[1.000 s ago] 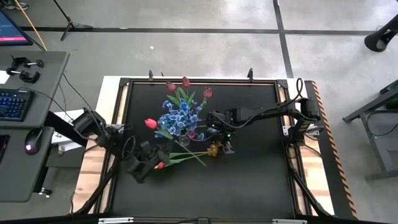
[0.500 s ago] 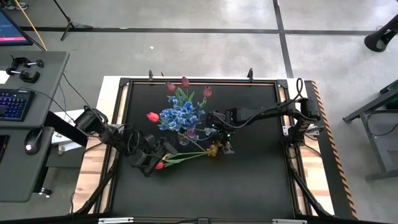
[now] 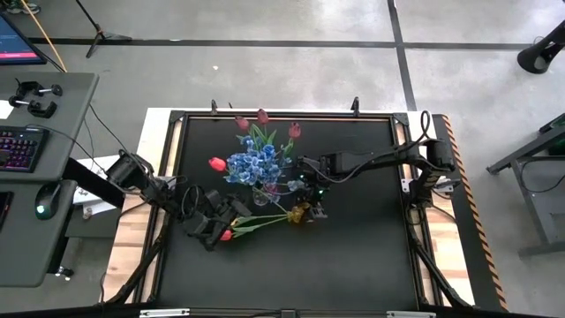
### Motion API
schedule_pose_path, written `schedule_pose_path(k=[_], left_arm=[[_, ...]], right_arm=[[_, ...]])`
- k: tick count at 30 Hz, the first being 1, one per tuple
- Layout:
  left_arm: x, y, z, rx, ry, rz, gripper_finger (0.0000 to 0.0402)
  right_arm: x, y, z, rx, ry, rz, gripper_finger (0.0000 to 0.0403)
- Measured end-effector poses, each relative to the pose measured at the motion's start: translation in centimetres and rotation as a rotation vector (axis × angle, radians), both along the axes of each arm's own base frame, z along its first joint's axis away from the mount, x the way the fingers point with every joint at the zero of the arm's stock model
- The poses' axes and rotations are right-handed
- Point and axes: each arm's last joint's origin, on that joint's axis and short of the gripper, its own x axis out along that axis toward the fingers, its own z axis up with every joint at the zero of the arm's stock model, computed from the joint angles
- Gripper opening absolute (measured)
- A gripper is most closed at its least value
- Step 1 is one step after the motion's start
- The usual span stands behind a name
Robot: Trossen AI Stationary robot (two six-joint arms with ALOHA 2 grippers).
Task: Sort flowers into vase by color
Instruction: Put the red flower into the yellow vase
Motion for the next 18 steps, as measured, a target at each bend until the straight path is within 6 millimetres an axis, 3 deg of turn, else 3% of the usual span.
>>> schedule_pose_path(k=[9,18], left_arm=[[-0.8,-1.9,-0.7,0.014,0.018,-0.07,0.0],[-0.1,-2.7,-1.8,-0.009,-0.014,-0.093,0.0]], right_arm=[[0.4,0.0,0.3,0.022,-0.026,-0.037,0.0242],[0.5,0.0,0.3,0.029,-0.035,-0.047,0.0242]])
